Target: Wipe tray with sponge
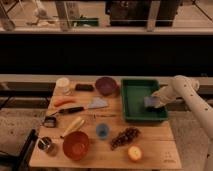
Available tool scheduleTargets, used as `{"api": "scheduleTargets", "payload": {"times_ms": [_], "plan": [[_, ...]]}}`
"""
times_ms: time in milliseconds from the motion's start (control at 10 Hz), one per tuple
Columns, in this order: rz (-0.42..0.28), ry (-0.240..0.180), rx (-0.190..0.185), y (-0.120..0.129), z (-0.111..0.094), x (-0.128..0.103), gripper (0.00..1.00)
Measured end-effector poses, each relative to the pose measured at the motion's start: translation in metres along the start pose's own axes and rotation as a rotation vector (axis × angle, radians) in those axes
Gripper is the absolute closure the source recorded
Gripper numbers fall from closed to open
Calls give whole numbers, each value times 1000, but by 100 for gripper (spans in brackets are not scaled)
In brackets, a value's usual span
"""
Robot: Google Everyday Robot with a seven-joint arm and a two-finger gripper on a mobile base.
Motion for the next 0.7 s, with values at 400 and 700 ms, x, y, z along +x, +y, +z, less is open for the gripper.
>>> {"api": "scheduleTargets", "payload": {"times_ms": [400,700], "plan": [[-9,-6,-20,2,9,-4,100],[-29,4,-16,-7,14,-7,100]]}}
